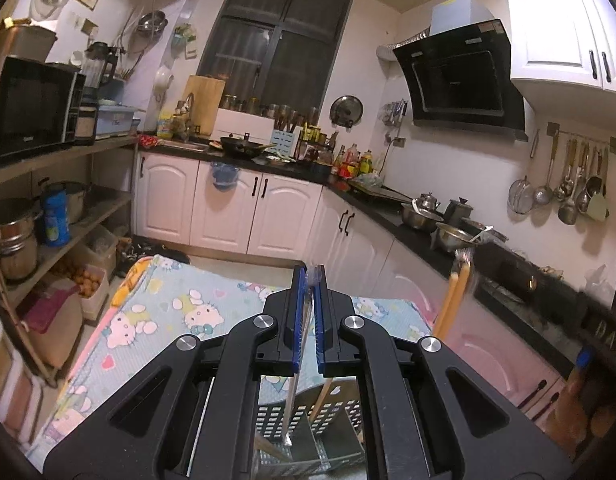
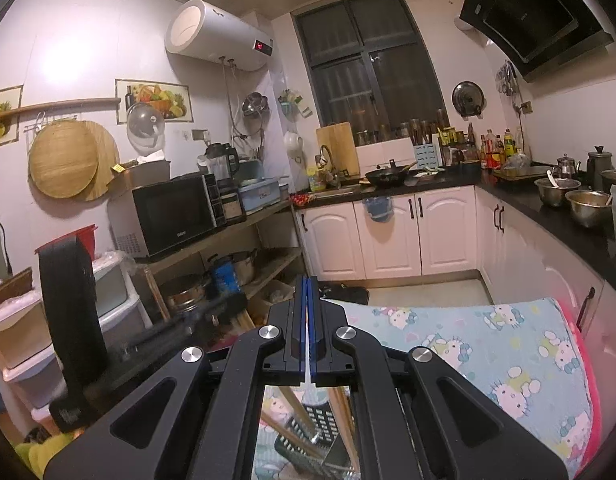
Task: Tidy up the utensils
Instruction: 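Lower the chopsticks into the basket slots and open both tools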
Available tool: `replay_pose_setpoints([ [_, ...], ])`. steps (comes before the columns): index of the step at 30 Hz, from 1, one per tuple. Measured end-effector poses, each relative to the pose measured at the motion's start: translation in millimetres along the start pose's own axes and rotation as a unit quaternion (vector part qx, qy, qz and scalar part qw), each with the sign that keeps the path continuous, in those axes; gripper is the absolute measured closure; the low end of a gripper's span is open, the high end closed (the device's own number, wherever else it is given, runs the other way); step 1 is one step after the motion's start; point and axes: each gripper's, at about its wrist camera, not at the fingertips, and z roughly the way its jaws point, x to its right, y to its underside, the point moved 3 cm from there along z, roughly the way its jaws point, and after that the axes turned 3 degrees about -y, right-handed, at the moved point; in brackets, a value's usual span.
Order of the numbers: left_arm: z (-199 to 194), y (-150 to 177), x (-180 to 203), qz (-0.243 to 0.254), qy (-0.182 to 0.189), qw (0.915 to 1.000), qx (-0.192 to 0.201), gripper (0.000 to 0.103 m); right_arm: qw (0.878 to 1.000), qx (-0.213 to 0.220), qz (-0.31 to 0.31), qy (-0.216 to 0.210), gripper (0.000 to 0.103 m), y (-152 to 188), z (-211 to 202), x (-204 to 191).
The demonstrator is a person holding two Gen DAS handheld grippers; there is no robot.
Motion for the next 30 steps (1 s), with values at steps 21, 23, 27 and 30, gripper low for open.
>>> replay_pose_setpoints([
  [21,22.7,45.7,-11.4,-0.016,0.007,0.9989,-0.043,0.102,0.999,-0.021,0.02,0.025,0.102,40.6,50.7,25.0],
  [23,22.0,47.6,-11.0,-0.014,0.007,0.9989,-0.045,0.102,0.999,-0.023,0.018,0.03,0.102,45.2,51.1,27.0],
  [27,22.6,48.9,-11.4,-0.014,0.007,0.9988,-0.046,0.102,0.999,-0.027,0.015,0.037,0.102,54.1,49.5,31.1],
  [30,23.4,51.6,-11.1,-0.011,0.005,0.9988,-0.047,0.102,0.998,-0.028,0.018,0.047,0.102,60.9,47.0,37.8],
])
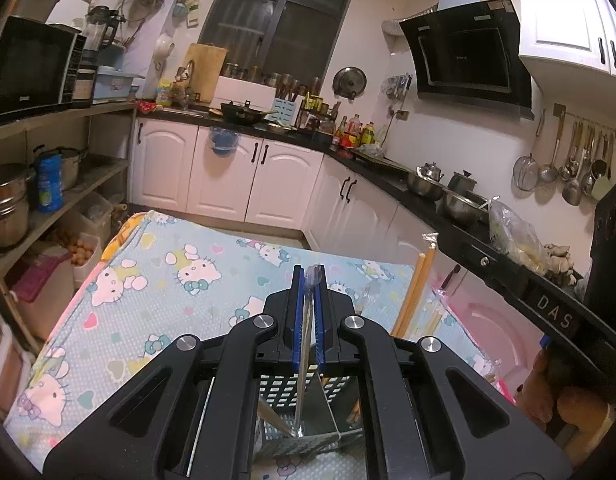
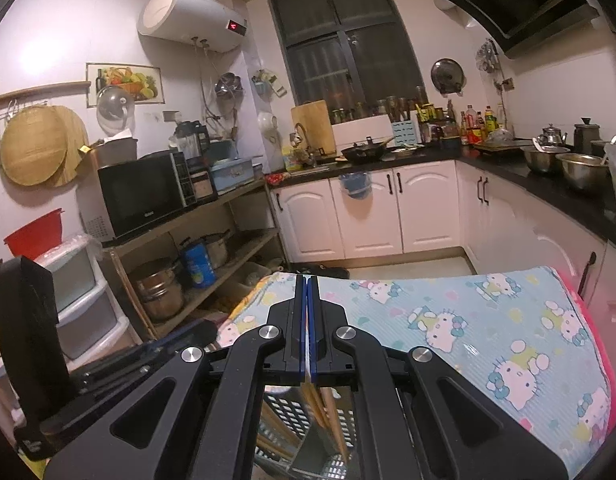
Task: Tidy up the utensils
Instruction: 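Lower the chopsticks into the basket slots and open both tools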
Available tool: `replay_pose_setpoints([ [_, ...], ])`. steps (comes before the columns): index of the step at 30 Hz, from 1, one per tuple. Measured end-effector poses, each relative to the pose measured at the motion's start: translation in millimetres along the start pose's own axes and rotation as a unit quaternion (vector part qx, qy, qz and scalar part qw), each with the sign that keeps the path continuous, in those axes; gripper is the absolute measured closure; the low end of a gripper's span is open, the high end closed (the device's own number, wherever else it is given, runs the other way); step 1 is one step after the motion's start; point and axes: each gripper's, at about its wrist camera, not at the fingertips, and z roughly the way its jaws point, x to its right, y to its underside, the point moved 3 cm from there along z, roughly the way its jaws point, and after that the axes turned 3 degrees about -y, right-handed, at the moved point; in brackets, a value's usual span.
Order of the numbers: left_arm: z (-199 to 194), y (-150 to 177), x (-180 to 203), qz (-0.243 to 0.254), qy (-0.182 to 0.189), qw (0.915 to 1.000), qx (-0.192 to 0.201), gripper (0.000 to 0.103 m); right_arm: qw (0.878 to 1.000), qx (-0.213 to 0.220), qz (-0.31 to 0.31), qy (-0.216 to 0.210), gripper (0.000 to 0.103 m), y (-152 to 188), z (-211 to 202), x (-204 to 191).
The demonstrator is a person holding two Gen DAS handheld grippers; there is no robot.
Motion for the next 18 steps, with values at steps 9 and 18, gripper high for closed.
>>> replay_pose_setpoints([
  [9,1.5,11.9,-3.3,-0.002,-0.002,0.9999,-0.011,0.102,1.0,-0.009,0.009,0.021,0.102,20.5,-10.4,15.2],
  [18,1.7,14.8,-5.5,-0.004,-0.003,0.9998,-0.018,0.102,0.999,-0.032,0.026,0.034,0.102,45.5,-20.8,25.6],
])
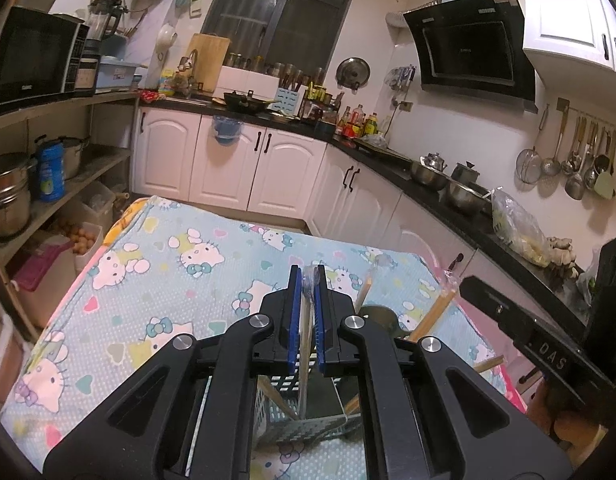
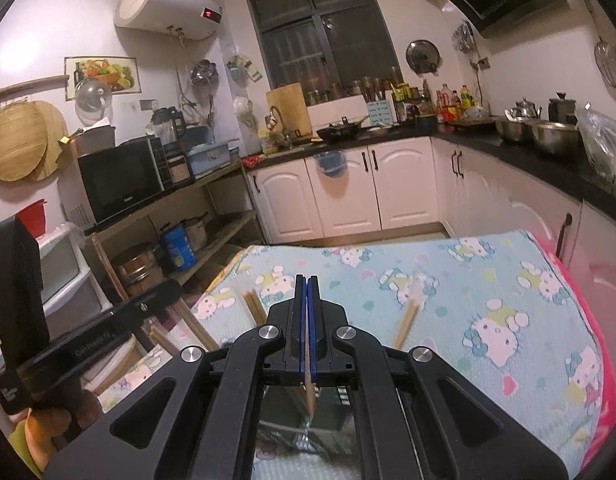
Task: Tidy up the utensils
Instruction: 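Lower the chopsticks into the basket slots and open both tools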
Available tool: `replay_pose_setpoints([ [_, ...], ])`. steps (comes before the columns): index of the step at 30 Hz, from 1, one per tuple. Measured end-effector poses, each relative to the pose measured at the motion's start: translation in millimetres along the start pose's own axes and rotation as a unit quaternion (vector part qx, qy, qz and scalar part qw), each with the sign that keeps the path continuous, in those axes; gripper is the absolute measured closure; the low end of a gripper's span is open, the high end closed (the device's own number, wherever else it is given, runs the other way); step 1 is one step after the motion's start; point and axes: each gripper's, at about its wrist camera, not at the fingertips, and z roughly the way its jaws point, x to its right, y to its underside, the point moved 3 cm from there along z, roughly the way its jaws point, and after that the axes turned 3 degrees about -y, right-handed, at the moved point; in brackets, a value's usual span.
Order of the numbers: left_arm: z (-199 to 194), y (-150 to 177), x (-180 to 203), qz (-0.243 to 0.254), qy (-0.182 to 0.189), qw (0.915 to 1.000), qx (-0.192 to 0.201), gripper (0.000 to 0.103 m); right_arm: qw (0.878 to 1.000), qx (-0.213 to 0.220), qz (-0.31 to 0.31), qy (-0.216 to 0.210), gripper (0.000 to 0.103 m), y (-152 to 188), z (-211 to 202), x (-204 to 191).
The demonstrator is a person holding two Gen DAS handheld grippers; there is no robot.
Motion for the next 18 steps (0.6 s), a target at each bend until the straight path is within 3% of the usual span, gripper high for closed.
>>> replay_pose_setpoints([
  [11,-1.3,8.3,-1.5,0.0,-0.004,0.9999,-0.01,0.101,1.0,-0.014,0.009,0.013,0.1,15.8,-12.6,6.8],
  [13,-1.9,10.3,-3.0,-0.001,-0.004,0.9999,-0.013,0.096,1.0,-0.019,0.011,0.014,0.087,17.5,-13.7,7.9],
  [18,-6.9,13.9,-5.3,-0.004,-0.006,0.9998,-0.018,0.091,1.0,-0.025,0.012,0.015,0.084,21.3,-18.7,7.9],
])
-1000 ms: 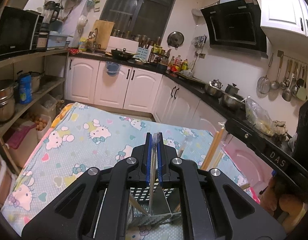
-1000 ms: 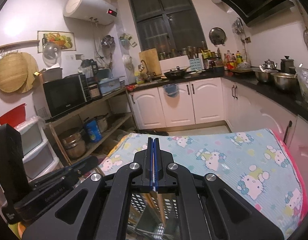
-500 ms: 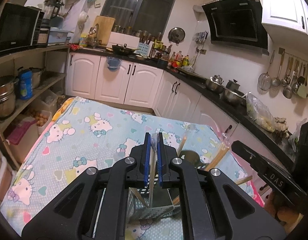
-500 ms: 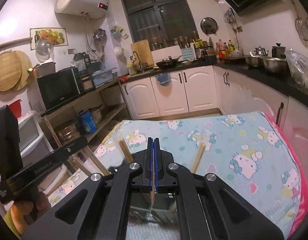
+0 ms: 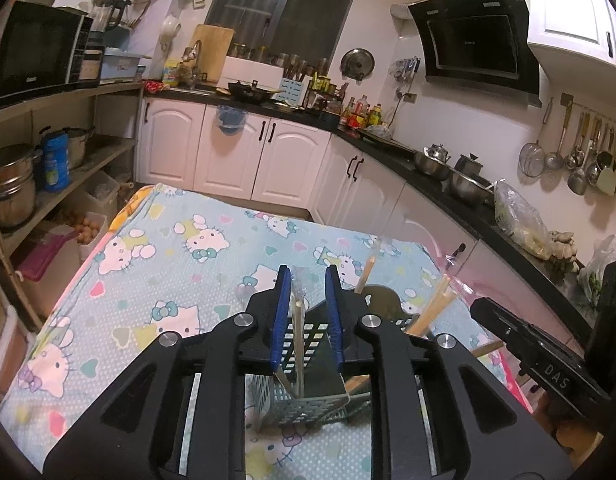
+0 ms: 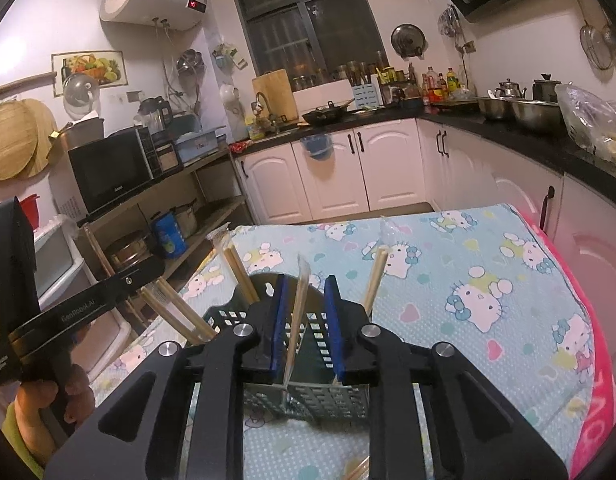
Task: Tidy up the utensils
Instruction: 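Lower the chopsticks into the basket slots and open both tools, then raise both open tools away from the basket and back over the sheet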
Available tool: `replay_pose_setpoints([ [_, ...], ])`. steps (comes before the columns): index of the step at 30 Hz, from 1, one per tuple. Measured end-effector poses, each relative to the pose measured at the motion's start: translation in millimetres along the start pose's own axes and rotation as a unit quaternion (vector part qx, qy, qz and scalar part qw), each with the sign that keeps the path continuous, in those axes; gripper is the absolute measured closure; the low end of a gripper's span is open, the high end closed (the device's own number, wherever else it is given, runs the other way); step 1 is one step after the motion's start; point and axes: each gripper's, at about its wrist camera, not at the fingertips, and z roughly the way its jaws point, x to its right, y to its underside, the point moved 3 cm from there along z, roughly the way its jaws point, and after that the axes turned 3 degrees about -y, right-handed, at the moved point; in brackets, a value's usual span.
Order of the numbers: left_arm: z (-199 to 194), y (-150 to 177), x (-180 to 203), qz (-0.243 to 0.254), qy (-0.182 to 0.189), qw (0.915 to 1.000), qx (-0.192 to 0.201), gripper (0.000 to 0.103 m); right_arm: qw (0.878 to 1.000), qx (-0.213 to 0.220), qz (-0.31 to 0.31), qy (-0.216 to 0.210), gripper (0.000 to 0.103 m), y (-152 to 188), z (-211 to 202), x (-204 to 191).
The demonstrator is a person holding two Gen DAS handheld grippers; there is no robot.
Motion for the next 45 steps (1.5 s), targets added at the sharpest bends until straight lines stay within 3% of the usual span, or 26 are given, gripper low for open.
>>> replay_pose_setpoints([
  [16,-14.8,5.8,1.7,0.001,-0.001,1.0,-0.008,0.06,1.0,-0.014,-0.017,0.003,0.064,12.4,-22.3,-6.3],
  [27,-34.5,5.4,9.3,-0.003,0.014,0.9999,0.002,0.03,1.0,-0.009,-0.023,0.011,0.054,16.8,-44.3,-3.1],
  [39,-56.6,13.9,11.7,-0.008,0.023,0.9997,0.002,0.012,0.999,-0.019,-0.028,0.017,0.047,31.0,-64.8,-1.8],
  [45,-63.8,21.7,7.0,-0.017,0.026,0.9995,-0.001,0.012,0.999,-0.021,-0.032,0.021,0.043,38.6,-74.9,-3.6],
])
